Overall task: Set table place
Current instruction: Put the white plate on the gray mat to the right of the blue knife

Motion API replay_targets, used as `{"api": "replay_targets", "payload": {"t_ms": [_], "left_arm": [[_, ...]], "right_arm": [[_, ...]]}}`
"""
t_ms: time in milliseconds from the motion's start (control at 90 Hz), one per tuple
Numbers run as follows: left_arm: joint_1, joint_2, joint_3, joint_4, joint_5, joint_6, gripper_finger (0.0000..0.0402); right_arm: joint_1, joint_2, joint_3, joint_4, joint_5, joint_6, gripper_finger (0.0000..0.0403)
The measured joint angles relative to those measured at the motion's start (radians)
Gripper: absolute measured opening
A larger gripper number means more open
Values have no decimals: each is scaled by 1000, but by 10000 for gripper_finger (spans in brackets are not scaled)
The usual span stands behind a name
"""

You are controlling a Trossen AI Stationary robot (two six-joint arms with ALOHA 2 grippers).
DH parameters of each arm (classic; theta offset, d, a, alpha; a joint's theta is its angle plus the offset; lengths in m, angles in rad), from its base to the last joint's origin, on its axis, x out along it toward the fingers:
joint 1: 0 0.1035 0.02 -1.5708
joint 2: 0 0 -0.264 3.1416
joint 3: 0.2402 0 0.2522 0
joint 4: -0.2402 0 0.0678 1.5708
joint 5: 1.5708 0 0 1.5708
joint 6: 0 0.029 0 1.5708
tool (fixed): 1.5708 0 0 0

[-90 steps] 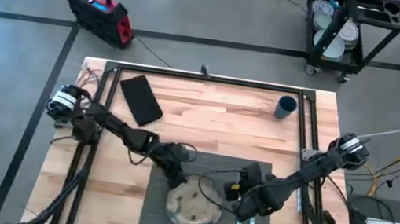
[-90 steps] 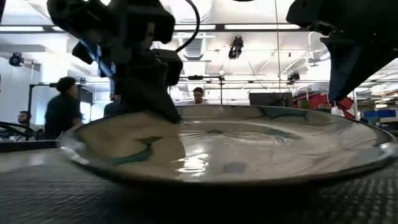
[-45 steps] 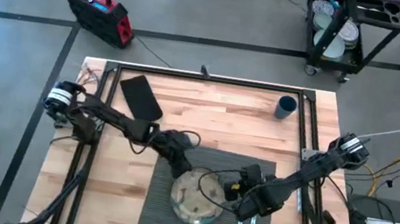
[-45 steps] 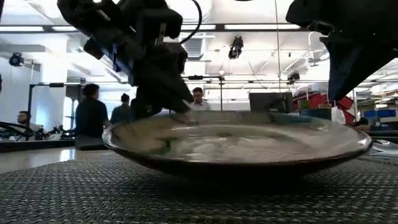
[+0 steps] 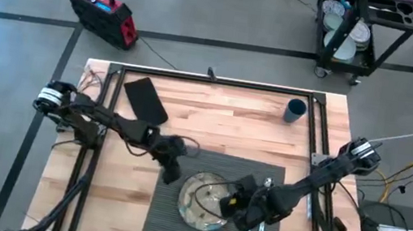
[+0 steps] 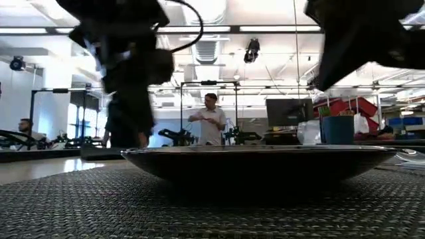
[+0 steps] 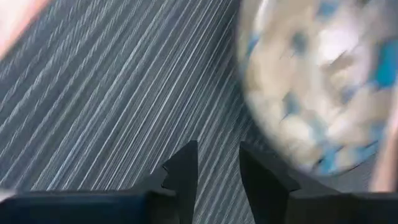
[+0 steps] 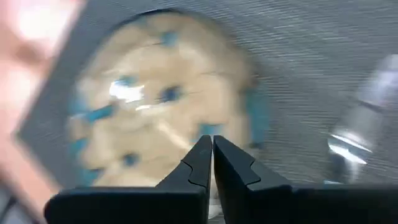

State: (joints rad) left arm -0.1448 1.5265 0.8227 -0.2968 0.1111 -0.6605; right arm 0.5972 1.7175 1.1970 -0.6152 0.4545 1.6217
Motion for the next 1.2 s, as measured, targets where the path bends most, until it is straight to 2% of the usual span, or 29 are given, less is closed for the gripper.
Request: {"api": "replay_targets", "payload": {"t_ms": [89,289,411,589,767,1200], "left_arm": [[-40,13,-11,-49,-38,2,88],[-118,40,-46,-22,-50,-39,69],[-152,60,-53,4,-63,-69,62],[-188,95,-52,97,-80,-108,62],[-212,131,-50,176,-83,-109,60],[-215,143,-50,178,-102,-108,59]], "right_arm": [[-4,22,-1,61,-10,-22,0],[-7,79,-3,76,-71,-17,0],[-7,118,-3,82,-114,-8,0],[-15,152,-3,89,-124,2,0],[-36,157,-4,97,-124,-10,0],[-127,157,-31,104,-154,-124,0]]}}
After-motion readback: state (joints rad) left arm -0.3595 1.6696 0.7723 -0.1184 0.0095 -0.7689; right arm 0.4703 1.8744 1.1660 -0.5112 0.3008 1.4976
